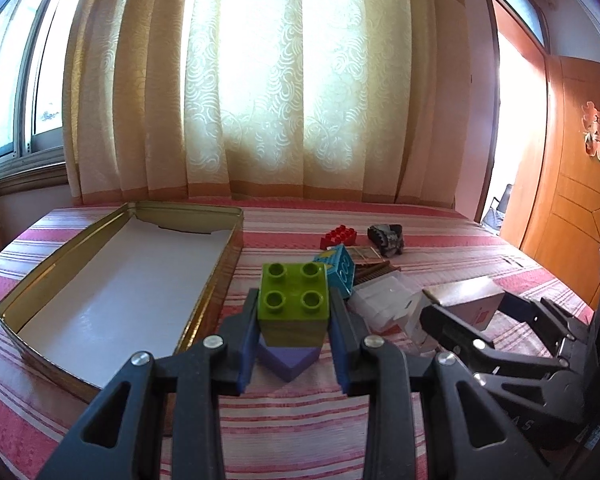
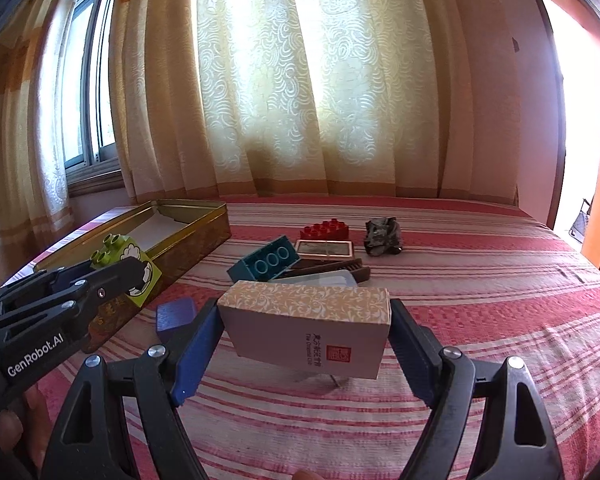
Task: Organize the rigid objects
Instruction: 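Carry the beige box and green brick over the gold tin tray with both tools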
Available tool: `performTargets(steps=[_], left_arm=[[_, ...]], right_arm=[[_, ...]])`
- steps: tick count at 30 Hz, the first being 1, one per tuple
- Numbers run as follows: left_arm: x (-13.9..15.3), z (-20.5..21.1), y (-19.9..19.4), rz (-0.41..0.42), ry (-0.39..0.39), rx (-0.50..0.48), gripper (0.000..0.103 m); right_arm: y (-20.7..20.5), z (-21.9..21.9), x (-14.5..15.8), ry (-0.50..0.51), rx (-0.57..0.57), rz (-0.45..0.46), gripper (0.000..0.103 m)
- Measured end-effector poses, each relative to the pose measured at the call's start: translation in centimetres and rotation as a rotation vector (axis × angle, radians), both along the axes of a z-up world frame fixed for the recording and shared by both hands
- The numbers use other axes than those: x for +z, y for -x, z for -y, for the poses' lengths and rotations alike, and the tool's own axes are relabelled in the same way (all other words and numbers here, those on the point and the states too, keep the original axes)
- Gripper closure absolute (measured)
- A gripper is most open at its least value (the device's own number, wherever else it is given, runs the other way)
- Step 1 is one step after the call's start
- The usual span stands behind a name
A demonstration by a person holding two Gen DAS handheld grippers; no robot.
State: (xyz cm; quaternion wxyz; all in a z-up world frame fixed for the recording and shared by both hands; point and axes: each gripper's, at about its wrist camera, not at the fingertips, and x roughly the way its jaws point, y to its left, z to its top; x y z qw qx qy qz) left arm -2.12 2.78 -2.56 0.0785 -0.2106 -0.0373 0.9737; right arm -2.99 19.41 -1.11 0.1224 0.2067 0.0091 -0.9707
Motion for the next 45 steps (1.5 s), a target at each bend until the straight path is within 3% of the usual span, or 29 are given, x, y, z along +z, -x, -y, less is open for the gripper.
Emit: performTargets(steps=[45], left_arm=[[0.2, 3.0, -1.1, -0.039, -0.031, 0.057, 0.072]], right_arm=[[-0.1, 4.1, -0.2, -0.025, 0.104, 0.014, 0.020]])
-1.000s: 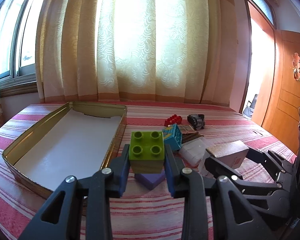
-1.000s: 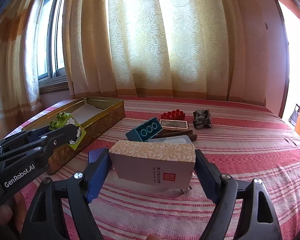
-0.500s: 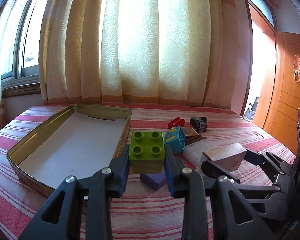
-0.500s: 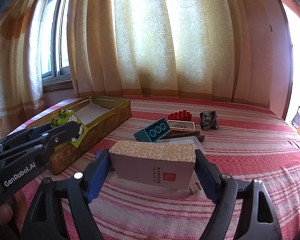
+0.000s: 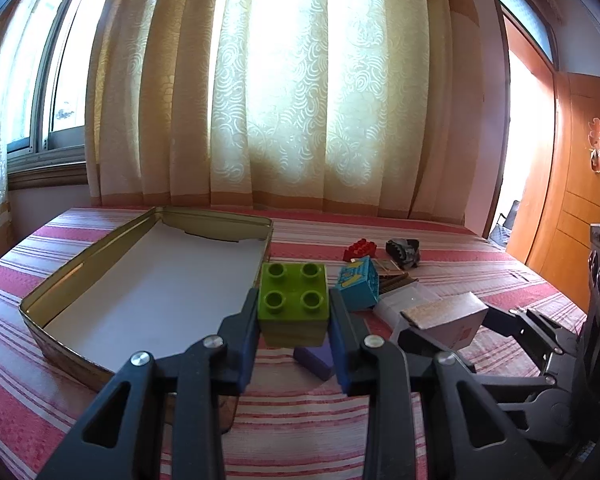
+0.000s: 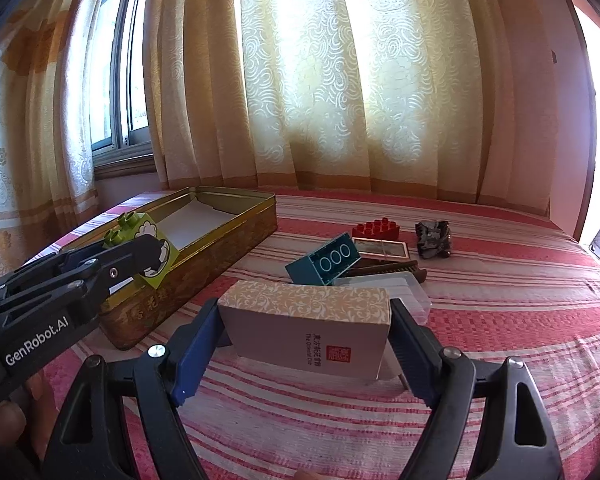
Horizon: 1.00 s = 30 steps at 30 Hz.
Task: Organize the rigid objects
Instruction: 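Carry the beige box and green brick over the gold tin tray with both tools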
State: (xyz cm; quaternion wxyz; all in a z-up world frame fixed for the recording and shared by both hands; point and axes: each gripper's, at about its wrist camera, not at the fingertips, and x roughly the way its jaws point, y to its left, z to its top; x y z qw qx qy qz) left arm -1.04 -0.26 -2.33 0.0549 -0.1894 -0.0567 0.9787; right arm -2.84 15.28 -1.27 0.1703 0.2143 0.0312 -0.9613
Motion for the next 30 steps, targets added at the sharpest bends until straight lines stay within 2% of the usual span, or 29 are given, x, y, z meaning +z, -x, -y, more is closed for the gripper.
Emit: performTargets(steps=[8, 18, 30], left_arm=[[0.0, 0.6, -0.1, -0.002, -0.007, 0.009, 0.072], [0.0, 3.1, -0.1, -0.006, -0.028, 0.065, 0.072], [-0.1, 4.7, 0.0, -0.001, -0.021, 0.098, 0.072]], right_arm=[[-0.1, 0.8, 0.0, -0.002, 0.019, 0.003, 0.020], [-0.1, 1.9, 0.1, 0.009, 0.053, 0.015, 0.020], [-0.5, 3.9, 0.1, 0.000, 0.098, 0.012, 0.020]])
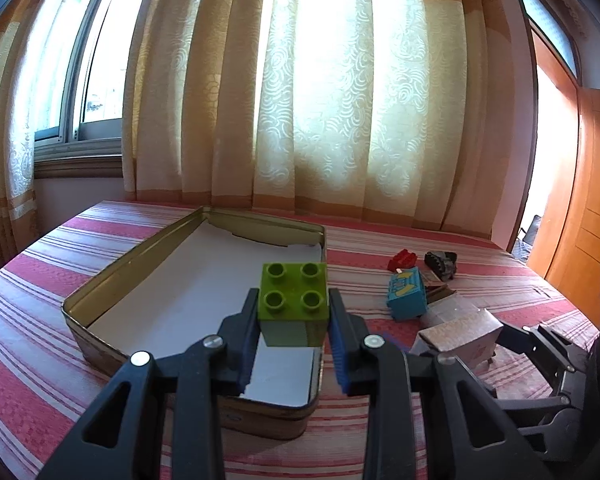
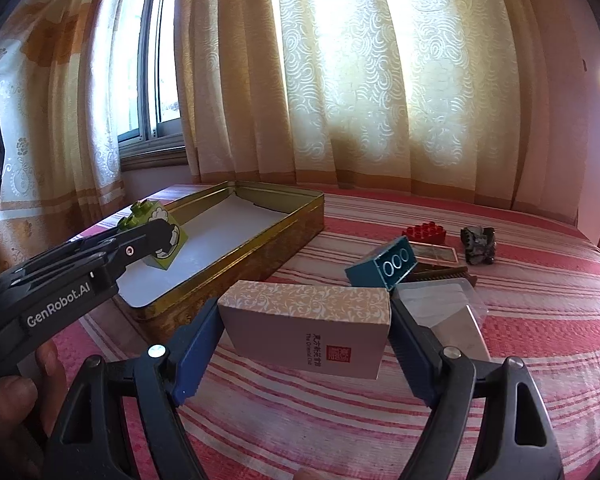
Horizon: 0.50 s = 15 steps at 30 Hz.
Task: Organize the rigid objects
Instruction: 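Carry the beige box and green brick over the gold tin tray with both tools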
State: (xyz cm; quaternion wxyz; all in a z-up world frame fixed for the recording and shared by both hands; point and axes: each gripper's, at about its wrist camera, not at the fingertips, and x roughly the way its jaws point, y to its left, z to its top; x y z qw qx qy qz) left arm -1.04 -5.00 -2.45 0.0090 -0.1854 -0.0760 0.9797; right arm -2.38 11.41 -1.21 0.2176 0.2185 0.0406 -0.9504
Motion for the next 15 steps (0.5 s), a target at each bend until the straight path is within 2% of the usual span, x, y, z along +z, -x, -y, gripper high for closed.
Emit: performTargets(steps=[15], left_arm=[[-0.1, 1.8, 0.2, 0.019, 0.001, 0.032, 0.072]], right_arm=[[-0.1, 2.0, 0.0, 0.017, 0.076, 0.007, 0.020]])
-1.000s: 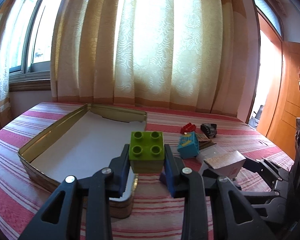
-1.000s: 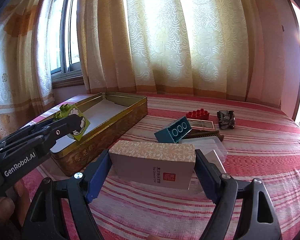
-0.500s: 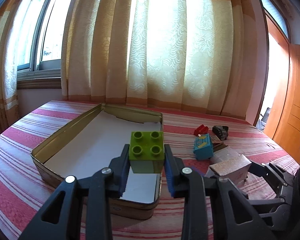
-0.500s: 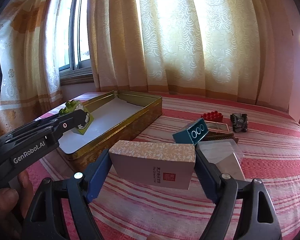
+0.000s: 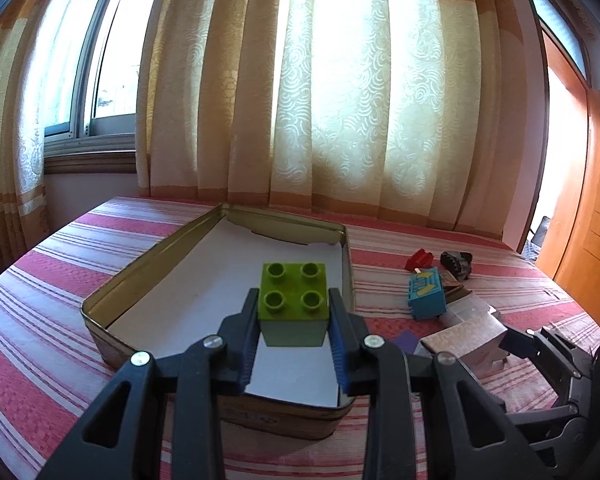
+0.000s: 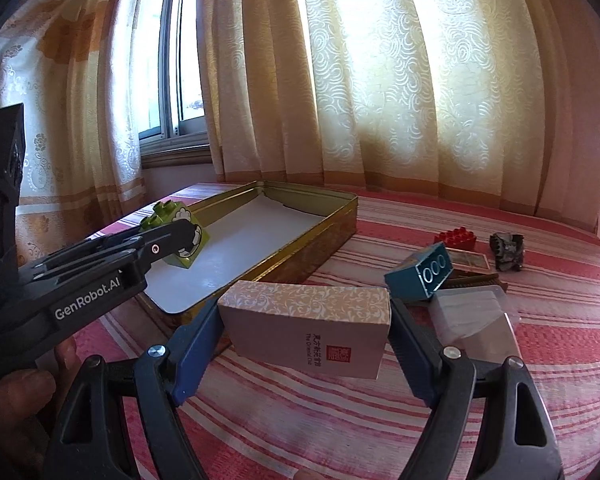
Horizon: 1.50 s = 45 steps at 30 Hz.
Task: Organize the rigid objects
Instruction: 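Carry the beige box and green brick over the gold tin tray with both tools, then lower and release the green brick with the left tool while the right tool releases the box into the tray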
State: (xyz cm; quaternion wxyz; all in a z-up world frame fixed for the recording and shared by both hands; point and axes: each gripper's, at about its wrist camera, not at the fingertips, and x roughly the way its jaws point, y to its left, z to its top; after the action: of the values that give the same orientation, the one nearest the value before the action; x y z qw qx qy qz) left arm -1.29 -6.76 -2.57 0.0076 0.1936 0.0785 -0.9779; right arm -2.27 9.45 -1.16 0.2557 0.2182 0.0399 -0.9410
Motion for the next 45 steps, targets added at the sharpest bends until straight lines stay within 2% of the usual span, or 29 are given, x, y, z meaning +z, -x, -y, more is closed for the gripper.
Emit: performTargets(steps=[9, 14, 19, 27, 33, 45], left_arm=[[-0.1, 1.2, 0.9, 0.049, 0.007, 0.007, 0.072], [0.0, 2.4, 2.0, 0.094, 0.012, 0.019, 0.072], [0.2, 3.4, 3.2, 0.141, 0.040, 0.044, 0.072], [1.0, 3.9, 5.5, 0.205, 0.082, 0.033, 0.072], [1.4, 3.9, 7.3, 0.235, 0.132, 0.023, 0.072], [1.7, 4.0, 11.9, 0.353, 0.209, -0.007, 0.072]], right_arm=[[0.1, 0.9, 0.2, -0.003, 0.044, 0.008, 0.020], [1.0, 1.2, 2.4, 0.003, 0.064, -0.013, 0.020], [3.0, 1.7, 4.1, -0.001, 0.075, -0.023, 0.020], [6.7, 2.6, 5.9, -0.015, 0.084, -0.013, 0.020], [9.4, 3.8, 6.2, -0.041, 0.093, 0.009, 0.020], [15.2, 6.8, 5.6, -0.080, 0.096, 0.073, 0.020]])
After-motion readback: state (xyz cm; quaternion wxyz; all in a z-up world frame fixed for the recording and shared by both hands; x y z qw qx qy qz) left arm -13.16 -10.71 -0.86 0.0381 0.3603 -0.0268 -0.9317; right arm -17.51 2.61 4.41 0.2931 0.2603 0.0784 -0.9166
